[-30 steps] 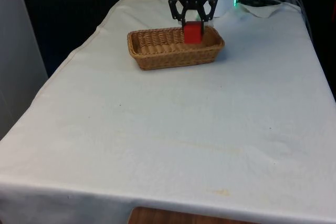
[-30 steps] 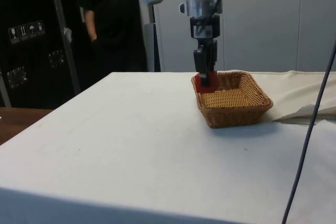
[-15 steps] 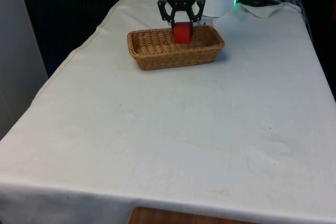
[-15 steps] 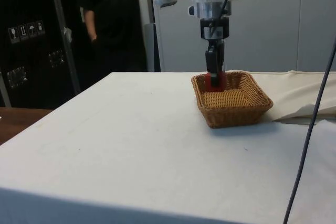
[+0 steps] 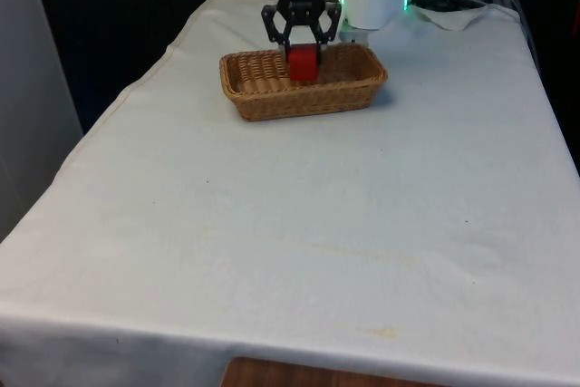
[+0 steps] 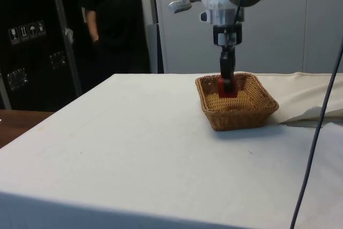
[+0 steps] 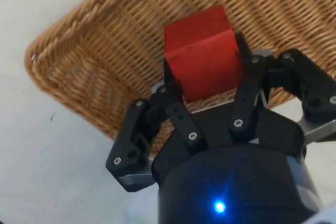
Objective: Pick up the cube and place it into the basket.
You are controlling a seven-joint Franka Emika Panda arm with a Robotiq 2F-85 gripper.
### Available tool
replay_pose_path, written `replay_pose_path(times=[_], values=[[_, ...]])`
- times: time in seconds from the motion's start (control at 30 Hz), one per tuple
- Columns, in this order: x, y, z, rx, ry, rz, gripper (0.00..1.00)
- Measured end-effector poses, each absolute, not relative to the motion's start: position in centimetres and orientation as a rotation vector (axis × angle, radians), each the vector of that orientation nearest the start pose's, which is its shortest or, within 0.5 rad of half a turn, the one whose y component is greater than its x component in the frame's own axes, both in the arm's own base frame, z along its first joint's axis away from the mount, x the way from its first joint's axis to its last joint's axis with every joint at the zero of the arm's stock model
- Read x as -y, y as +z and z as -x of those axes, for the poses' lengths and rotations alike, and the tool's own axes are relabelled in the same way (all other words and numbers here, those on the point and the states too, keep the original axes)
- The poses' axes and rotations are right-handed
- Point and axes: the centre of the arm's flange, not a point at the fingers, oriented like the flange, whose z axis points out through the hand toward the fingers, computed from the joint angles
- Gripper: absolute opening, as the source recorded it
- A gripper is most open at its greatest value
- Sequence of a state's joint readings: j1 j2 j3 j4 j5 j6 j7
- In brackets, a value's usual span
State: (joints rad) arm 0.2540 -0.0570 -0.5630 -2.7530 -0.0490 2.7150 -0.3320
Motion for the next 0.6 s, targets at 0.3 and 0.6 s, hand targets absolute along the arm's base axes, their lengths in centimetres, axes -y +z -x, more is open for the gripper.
replay_pose_path(times=[0.3,0.6], values=[[12.1,22.1,-37.3,0.136,-0.050,3.162,0.03],[12.0,21.8,-37.1,0.148,-0.077,3.169,0.23]])
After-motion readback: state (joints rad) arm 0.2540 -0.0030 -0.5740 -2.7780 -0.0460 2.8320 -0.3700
